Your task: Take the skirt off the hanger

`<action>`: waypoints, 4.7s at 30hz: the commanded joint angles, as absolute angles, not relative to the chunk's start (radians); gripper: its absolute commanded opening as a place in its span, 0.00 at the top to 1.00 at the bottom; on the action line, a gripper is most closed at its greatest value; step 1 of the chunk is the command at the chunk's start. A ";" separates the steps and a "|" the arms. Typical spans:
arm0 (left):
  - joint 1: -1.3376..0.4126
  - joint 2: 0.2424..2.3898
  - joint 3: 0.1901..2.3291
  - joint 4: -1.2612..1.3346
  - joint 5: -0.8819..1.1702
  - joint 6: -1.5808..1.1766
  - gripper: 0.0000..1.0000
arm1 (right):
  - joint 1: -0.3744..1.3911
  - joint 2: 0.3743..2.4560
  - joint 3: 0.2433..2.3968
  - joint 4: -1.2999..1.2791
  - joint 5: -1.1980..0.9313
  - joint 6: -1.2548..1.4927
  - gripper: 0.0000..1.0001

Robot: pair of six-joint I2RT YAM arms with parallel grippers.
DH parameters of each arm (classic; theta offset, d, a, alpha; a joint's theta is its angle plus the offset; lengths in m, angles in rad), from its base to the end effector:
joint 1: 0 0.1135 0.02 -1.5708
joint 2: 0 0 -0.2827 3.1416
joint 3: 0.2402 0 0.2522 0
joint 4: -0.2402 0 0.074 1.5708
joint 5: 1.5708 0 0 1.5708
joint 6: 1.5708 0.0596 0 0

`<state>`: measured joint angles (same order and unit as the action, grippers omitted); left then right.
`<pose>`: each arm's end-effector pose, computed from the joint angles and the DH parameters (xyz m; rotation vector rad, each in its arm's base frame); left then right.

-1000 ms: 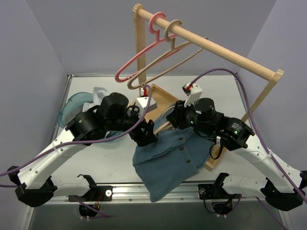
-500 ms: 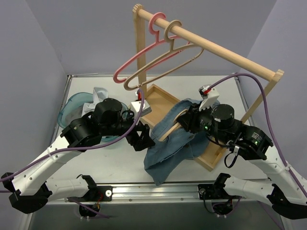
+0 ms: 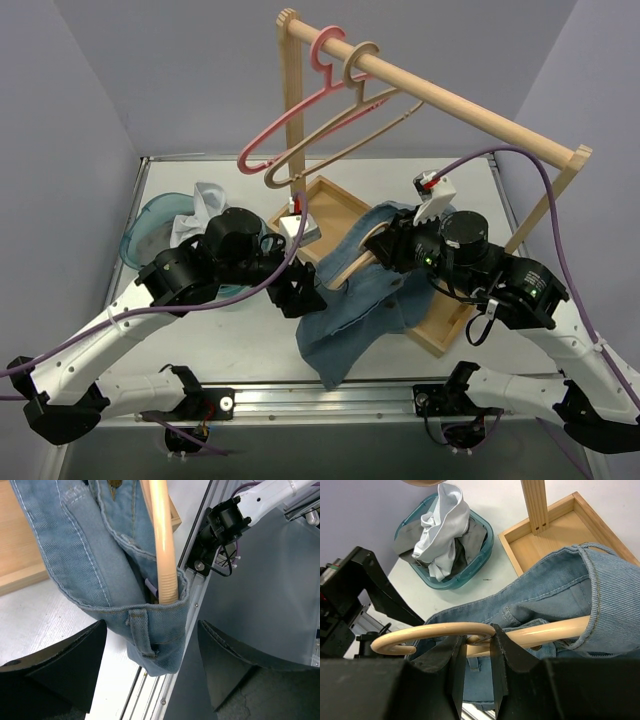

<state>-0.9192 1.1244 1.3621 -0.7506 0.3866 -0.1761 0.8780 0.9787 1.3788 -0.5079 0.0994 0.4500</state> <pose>0.1243 -0.2001 0.4211 1.0375 1.9666 -1.0415 0.1304 0.1478 0.4844 -0.2971 1.7372 0.9050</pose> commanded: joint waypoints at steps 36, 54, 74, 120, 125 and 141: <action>-0.914 0.979 1.304 -0.759 0.413 -0.192 0.98 | 0.876 0.951 1.535 -0.609 0.693 0.771 1.00; -0.914 0.848 1.259 -0.810 0.495 -0.189 0.98 | 0.876 0.887 1.526 -0.621 0.805 0.831 1.00; -0.914 0.958 1.175 -0.591 0.480 -0.284 0.98 | 0.879 0.896 1.479 -0.330 0.323 0.761 1.00; 0.233 1.580 2.511 -0.962 0.293 -0.419 0.98 | 0.881 0.960 1.790 -0.531 0.149 0.515 1.00; 0.232 1.511 2.515 -0.877 0.284 -0.446 0.98 | 0.881 0.962 1.749 -0.512 0.158 0.511 1.00; 0.233 1.447 2.569 -0.813 0.311 -0.480 0.98 | 0.881 0.953 1.709 -0.522 0.176 0.522 1.00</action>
